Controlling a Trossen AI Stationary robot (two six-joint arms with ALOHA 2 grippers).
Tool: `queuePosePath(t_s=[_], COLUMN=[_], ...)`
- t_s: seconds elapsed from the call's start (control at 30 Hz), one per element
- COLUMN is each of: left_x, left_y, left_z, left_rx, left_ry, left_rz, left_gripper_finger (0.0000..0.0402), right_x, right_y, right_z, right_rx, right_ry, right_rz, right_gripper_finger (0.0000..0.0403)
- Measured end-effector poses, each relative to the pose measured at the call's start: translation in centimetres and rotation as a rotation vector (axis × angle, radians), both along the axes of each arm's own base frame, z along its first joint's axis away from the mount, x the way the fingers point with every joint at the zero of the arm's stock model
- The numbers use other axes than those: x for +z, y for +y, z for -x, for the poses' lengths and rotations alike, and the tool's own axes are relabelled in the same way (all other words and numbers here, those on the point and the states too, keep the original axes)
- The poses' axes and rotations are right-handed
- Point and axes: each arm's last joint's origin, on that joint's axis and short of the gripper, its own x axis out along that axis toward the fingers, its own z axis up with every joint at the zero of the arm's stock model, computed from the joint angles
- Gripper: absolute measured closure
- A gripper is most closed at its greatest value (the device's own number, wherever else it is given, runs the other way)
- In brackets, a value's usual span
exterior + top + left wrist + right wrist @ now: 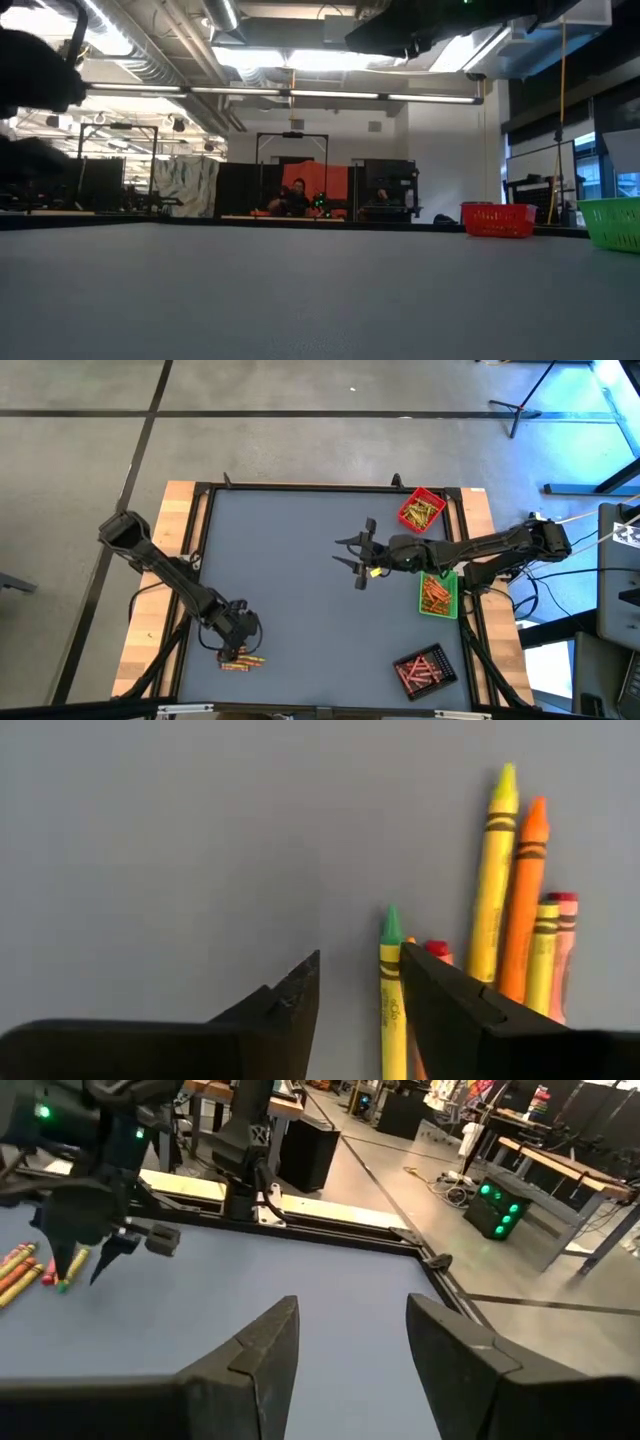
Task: Sort crayons
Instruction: Put the green crayon into the red bin
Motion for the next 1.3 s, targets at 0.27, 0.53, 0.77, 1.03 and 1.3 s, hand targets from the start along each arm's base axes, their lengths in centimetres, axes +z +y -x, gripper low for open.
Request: queuePosePath(t_s=[0.27,0.53,0.77,1.03,1.3], left_x=[-0.9,-1.1,-0.9,3.5,9.4], left_y=[-0.2,0.2,0.8,0.7,0.4], left_z=[-0.2,-0.1,-0.4,-2.3,-4.8], left_rx=[-0.006,-0.001,-0.066,-0.192,-0.263], left_ry=[0.036,0.058,0.046,-0.147,-0.608], left_rz=[-0.021,-0.048,-0.062,-0.286,-0.612], left_gripper_finger=[0.0292,0.0352,0.0395,0.0399,0.0394], right_x=[0.0,0.0,0.0,-0.7,-1.1], right_y=[0.0,0.0,0.0,0.1,0.6], right_z=[0.0,0.0,0.0,-0.4,-1.3], right_rx=[0.008,0.008,0.009,0.012,0.162], right_ry=[0.003,0.003,0.003,0.021,-0.034], right_rz=[-0.008,-0.006,-0.006,-0.036,-0.08], right_gripper_finger=[0.0219,0.0219,0.0219,0.0219,0.0196])
